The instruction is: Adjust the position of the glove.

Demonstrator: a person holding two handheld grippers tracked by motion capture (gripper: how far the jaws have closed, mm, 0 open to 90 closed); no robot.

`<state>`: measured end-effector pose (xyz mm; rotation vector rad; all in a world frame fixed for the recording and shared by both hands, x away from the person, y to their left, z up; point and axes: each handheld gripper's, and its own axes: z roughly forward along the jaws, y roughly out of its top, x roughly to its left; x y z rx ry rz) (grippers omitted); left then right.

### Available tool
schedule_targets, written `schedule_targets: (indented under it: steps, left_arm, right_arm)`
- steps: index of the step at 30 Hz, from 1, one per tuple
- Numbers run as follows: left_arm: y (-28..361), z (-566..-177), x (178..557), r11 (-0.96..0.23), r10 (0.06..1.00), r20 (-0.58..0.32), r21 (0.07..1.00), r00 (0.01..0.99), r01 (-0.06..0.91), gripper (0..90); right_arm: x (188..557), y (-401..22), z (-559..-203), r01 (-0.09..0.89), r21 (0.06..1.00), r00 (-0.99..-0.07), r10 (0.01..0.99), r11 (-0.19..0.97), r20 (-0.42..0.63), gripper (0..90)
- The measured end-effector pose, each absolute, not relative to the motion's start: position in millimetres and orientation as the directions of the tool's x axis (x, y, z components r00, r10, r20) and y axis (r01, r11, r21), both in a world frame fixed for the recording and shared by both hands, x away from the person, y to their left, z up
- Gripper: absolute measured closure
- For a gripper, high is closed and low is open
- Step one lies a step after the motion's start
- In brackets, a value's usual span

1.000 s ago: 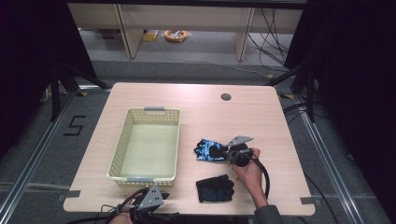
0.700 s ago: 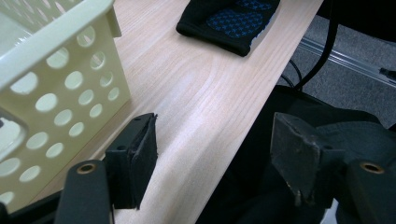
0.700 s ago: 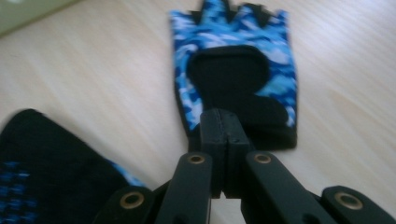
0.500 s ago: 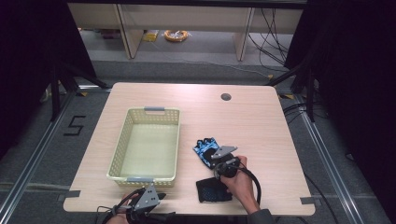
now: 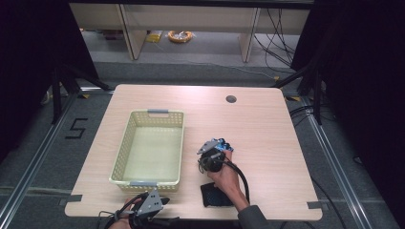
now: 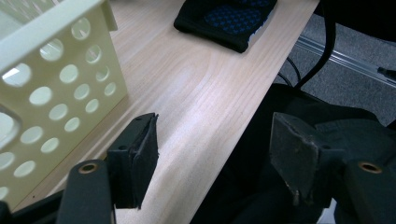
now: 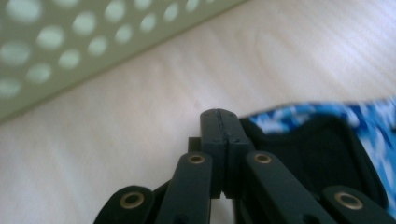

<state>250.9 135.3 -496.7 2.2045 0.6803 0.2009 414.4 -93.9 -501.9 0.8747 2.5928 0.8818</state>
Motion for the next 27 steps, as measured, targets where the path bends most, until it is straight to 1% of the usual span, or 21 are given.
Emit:
schedule_targets:
  steps: [1, 3, 5, 6, 7, 8, 10, 11, 12, 14, 15, 16, 17, 18, 20, 21, 22, 23, 25, 26, 27]
  left_arm:
    - [136, -496, 250, -0.534, 0.537, -0.070, 0.743, 0.841, 0.403, 32.2]
    - [135, -497, 249, -0.520, 0.537, -0.090, 0.747, 0.839, 0.414, 32.2]
    - [137, -496, 250, -0.538, 0.534, -0.068, 0.742, 0.843, 0.401, 32.4]
    - [135, -497, 249, -0.503, 0.542, -0.097, 0.758, 0.835, 0.415, 32.4]
    - [137, -496, 251, -0.538, 0.525, -0.064, 0.748, 0.849, 0.389, 32.3]
    - [138, -496, 252, -0.551, 0.523, -0.055, 0.740, 0.851, 0.387, 32.4]
    - [138, -496, 252, -0.552, 0.523, -0.055, 0.739, 0.851, 0.387, 32.4]
    - [137, -498, 250, -0.527, 0.544, -0.080, 0.742, 0.835, 0.414, 32.4]
    - [136, -497, 250, -0.525, 0.537, -0.077, 0.748, 0.840, 0.405, 32.5]
    - [136, -497, 249, -0.538, 0.530, -0.074, 0.740, 0.844, 0.403, 32.6]
    - [134, -499, 248, -0.523, 0.545, -0.075, 0.748, 0.835, 0.409, 32.6]
    - [134, -499, 248, -0.523, 0.545, -0.075, 0.748, 0.835, 0.409, 32.6]
    - [133, -498, 247, -0.503, 0.540, -0.106, 0.755, 0.835, 0.421, 32.6]
    - [133, -498, 247, -0.503, 0.540, -0.106, 0.755, 0.835, 0.421, 32.6]
    - [134, -499, 249, -0.528, 0.541, -0.073, 0.746, 0.838, 0.406, 32.6]
    - [135, -498, 249, -0.529, 0.532, -0.084, 0.744, 0.842, 0.408, 32.5]
    - [135, -498, 249, -0.529, 0.532, -0.084, 0.744, 0.842, 0.408, 32.6]
    - [136, -496, 250, -0.544, 0.522, -0.059, 0.746, 0.851, 0.385, 32.5]
    - [135, -498, 249, -0.526, 0.533, -0.086, 0.745, 0.842, 0.409, 32.3]
    - [135, -498, 248, -0.518, 0.535, -0.096, 0.747, 0.839, 0.417, 32.3]
    - [135, -498, 248, -0.523, 0.535, -0.090, 0.745, 0.840, 0.413, 32.2]
  right_arm:
    - [428, -90, -501, 0.459, 0.619, -0.783, 0.619, 0.637, -0.057, 90.0]
    - [433, -89, -501, 0.465, 0.628, -0.773, 0.632, 0.624, -0.055, 90.0]
    - [446, -89, -499, 0.474, 0.627, -0.771, 0.635, 0.618, -0.043, 90.0]
    - [446, -89, -499, 0.474, 0.627, -0.771, 0.635, 0.618, -0.043, 90.0]
    - [449, -91, -498, 0.487, 0.628, -0.766, 0.642, 0.608, -0.028, 90.0]
    - [454, -94, -496, 0.492, 0.646, -0.758, 0.652, 0.583, -0.010, 90.0]
    - [456, -96, -493, 0.494, 0.645, -0.760, 0.650, 0.583, -0.006, 90.0]
    - [455, -97, -491, 0.502, 0.653, -0.749, 0.663, 0.567, 0.001, 90.0]
    - [456, -100, -488, 0.477, 0.674, -0.759, 0.651, 0.563, -0.006, 90.0]
    - [453, -112, -476, 0.452, 0.696, -0.764, 0.644, 0.559, -0.021, 86.0]
    - [452, -117, -473, 0.447, 0.699, -0.765, 0.643, 0.558, -0.024, 84.2]
    - [452, -117, -473, 0.447, 0.699, -0.765, 0.643, 0.558, -0.024, 84.2]
    - [449, -130, -470, 0.456, 0.688, -0.760, 0.649, 0.565, -0.029, 80.7]
    - [449, -130, -470, 0.456, 0.688, -0.760, 0.649, 0.565, -0.029, 80.7]
    - [448, -142, -471, 0.440, 0.688, -0.769, 0.638, 0.578, -0.045, 77.5]
    - [446, -150, -473, 0.439, 0.684, -0.770, 0.636, 0.582, -0.047, 74.2]
    - [446, -150, -473, 0.439, 0.684, -0.770, 0.636, 0.582, -0.047, 74.2]
    - [445, -153, -473, 0.437, 0.679, -0.770, 0.635, 0.590, -0.055, 73.0]
    - [441, -158, -472, 0.447, 0.649, -0.777, 0.627, 0.616, -0.060, 70.0]
    - [441, -159, -475, 0.417, 0.666, -0.783, 0.617, 0.619, -0.083, 69.6]
    - [439, -161, -474, 0.432, 0.651, -0.785, 0.616, 0.624, -0.069, 68.7]
